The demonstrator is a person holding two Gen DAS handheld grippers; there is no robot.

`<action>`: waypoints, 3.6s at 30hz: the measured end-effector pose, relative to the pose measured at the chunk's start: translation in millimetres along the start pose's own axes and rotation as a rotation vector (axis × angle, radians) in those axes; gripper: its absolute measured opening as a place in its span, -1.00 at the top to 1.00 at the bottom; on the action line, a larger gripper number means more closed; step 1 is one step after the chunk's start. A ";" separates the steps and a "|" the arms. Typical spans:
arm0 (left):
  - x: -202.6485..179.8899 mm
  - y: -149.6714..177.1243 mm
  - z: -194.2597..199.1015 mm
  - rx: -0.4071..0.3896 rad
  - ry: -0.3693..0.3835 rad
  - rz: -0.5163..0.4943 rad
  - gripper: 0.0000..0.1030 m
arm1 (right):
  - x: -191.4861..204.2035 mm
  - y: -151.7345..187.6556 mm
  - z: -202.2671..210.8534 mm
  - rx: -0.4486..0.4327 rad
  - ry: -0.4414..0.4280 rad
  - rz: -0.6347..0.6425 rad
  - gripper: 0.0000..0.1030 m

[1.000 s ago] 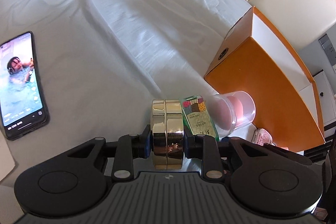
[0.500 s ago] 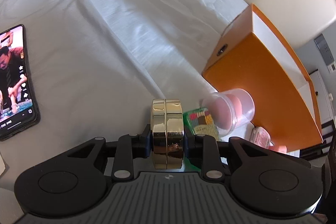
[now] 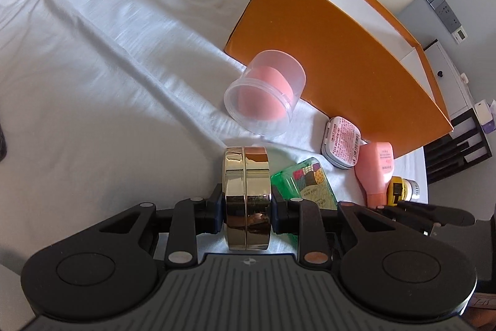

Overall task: Organize rigid objects
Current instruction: 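Grasp the green soap bottle with the right tool while the left tool holds the compact, then lower the compact and green bottle into the orange box and release both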

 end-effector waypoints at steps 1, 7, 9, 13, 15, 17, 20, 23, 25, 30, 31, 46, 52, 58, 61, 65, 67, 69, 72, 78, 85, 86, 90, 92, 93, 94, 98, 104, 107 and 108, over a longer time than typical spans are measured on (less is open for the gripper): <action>1.3 1.0 1.0 -0.001 0.004 0.006 0.39 | 1.7 -4.3 -1.3 -0.012 -0.003 0.005 0.04; 3.4 1.4 3.1 -0.011 0.006 0.018 0.39 | 6.5 -16.4 -11.8 -0.017 0.008 0.017 0.05; 2.9 1.6 2.8 -0.012 0.004 0.023 0.39 | 4.8 -17.2 -13.7 -0.013 -0.001 0.008 0.10; -1.3 0.6 8.5 -0.035 0.012 0.024 0.39 | -2.6 -14.9 -6.2 -0.018 -0.031 -0.038 0.12; -6.2 -0.8 13.2 -0.052 0.024 0.022 0.39 | -7.4 -13.4 2.5 -0.032 -0.034 -0.054 0.13; -13.5 -4.5 18.4 -0.075 0.046 0.025 0.39 | -13.7 -13.6 13.4 -0.056 -0.028 -0.069 0.13; -27.2 -13.1 27.1 -0.111 0.078 0.021 0.39 | -25.7 -16.4 32.4 -0.098 -0.013 -0.090 0.13; -44.3 -24.5 36.4 -0.150 0.120 0.009 0.39 | -38.8 -21.5 54.1 -0.148 -0.001 -0.113 0.13; -57.1 -35.1 42.8 -0.178 0.150 -0.001 0.39 | -45.9 -28.0 69.8 -0.182 -0.002 -0.130 0.13; -89.5 -68.7 57.6 -0.255 0.219 -0.040 0.39 | -63.5 -51.2 114.1 -0.296 -0.006 -0.159 0.13; -95.9 -77.5 59.8 -0.272 0.231 -0.047 0.39 | -67.1 -58.6 123.0 -0.324 -0.004 -0.162 0.13; -149.9 -160.7 -1.8 -0.234 0.211 -0.129 0.39 | -165.3 -149.2 109.2 -0.414 0.136 -0.326 0.13; -138.0 -152.4 -46.8 -0.116 0.151 -0.172 0.39 | -183.3 -147.7 46.7 -0.265 0.076 -0.415 0.13; -125.4 -146.4 -68.5 -0.051 0.121 -0.179 0.39 | -183.1 -141.5 12.6 -0.181 0.054 -0.427 0.13; -118.3 -146.5 -75.2 -0.024 0.102 -0.166 0.39 | -179.8 -140.3 2.4 -0.154 0.046 -0.428 0.13; -113.8 -146.3 -78.1 -0.018 0.069 -0.168 0.39 | -175.9 -139.8 -7.5 -0.124 0.037 -0.438 0.12; -116.7 -147.2 -80.1 -0.013 0.058 -0.168 0.39 | -175.5 -140.5 -8.2 -0.120 0.033 -0.440 0.12; -116.8 -147.6 -80.0 -0.008 0.048 -0.167 0.39 | -175.9 -138.9 -7.2 -0.119 0.034 -0.437 0.12; -117.2 -148.1 -79.0 -0.015 0.013 -0.165 0.39 | -174.5 -138.0 -5.7 -0.120 0.032 -0.436 0.11; -115.8 -151.1 -71.4 -0.056 -0.021 -0.156 0.02 | -174.7 -138.4 -3.9 -0.123 0.022 -0.446 0.08; -118.4 -157.7 -49.2 -0.178 -0.047 -0.150 -0.15 | -171.7 -135.9 2.9 -0.126 -0.011 -0.463 -0.05; -119.1 -157.8 -46.7 -0.190 -0.047 -0.150 -0.15 | -170.5 -135.7 2.9 -0.130 -0.024 -0.468 -0.05; -119.1 -155.9 -35.5 -0.222 -0.041 -0.153 -0.15 | -164.4 -139.7 11.9 -0.164 -0.019 -0.447 -0.04; -120.6 -154.4 -30.8 -0.235 -0.036 -0.155 -0.15 | -159.3 -142.7 19.3 -0.187 0.009 -0.411 -0.03; -121.0 -153.5 -27.9 -0.243 -0.032 -0.155 -0.15 | -157.2 -143.9 22.9 -0.197 0.022 -0.394 -0.03; -123.2 -152.1 -24.8 -0.252 -0.026 -0.156 -0.15 | -154.8 -145.1 27.6 -0.210 0.037 -0.375 -0.03; -127.9 -144.4 -10.8 -0.290 0.010 -0.161 -0.15 | -147.2 -144.5 45.7 -0.256 0.070 -0.327 -0.04; -137.2 -128.1 7.5 -0.318 0.047 -0.190 -0.13 | -139.2 -129.4 74.0 -0.329 0.117 -0.274 -0.05; -141.5 -116.4 14.5 -0.319 0.061 -0.208 -0.13 | -134.4 -119.6 86.5 -0.354 0.133 -0.255 -0.06; -142.9 -111.4 17.0 -0.318 0.073 -0.215 -0.13 | -133.4 -115.3 89.9 -0.360 0.138 -0.250 -0.06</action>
Point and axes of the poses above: each gripper's, at about its wrist camera, not at the fingertips, and z roughly against the way its jaws point, x to its left, y to its underside, the point moved 7 cm from there along -z, roughly the way its jaws point, and after that the axes turned 2 degrees about x, right-handed, at the moved point
